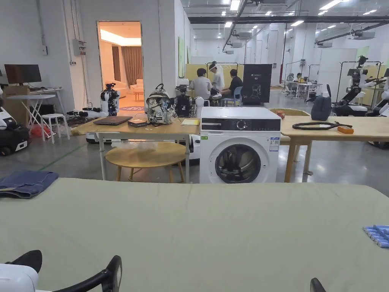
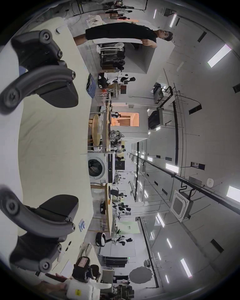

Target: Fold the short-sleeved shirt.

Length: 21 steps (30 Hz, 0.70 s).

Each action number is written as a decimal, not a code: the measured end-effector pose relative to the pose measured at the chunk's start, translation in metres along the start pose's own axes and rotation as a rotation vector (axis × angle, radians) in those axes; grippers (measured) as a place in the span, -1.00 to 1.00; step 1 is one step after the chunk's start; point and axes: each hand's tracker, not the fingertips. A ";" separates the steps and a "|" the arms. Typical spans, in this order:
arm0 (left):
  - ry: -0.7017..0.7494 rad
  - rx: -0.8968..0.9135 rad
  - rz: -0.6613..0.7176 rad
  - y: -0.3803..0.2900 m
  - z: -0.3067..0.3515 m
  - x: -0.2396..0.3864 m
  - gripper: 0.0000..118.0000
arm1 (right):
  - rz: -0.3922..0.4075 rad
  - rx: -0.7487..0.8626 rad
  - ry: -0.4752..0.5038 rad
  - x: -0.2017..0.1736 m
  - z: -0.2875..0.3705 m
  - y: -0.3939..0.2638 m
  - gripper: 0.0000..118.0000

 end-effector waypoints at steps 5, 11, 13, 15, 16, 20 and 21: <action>0.038 0.016 0.013 0.001 0.001 0.001 0.83 | -0.057 -0.023 -0.030 0.002 -0.005 0.000 0.92; 0.034 0.002 0.036 0.001 -0.002 -0.003 0.82 | -0.107 -0.062 -0.048 0.007 -0.009 0.004 0.92; 0.035 -0.005 0.034 0.001 -0.003 -0.001 0.83 | -0.119 -0.089 -0.060 0.006 -0.011 0.006 0.92; 0.027 -0.014 0.036 0.002 -0.005 0.000 0.83 | -0.133 -0.091 -0.054 0.005 -0.011 0.008 0.92; 0.021 -0.017 0.035 0.002 -0.005 0.001 0.83 | -0.142 -0.101 -0.047 0.005 -0.011 0.010 0.92; 0.002 -0.019 0.032 0.005 -0.006 0.007 0.83 | -0.176 -0.223 -0.017 0.001 -0.020 0.016 0.92; -0.006 -0.017 0.034 0.005 -0.006 0.008 0.83 | -0.195 -0.244 -0.012 0.000 -0.022 0.016 0.92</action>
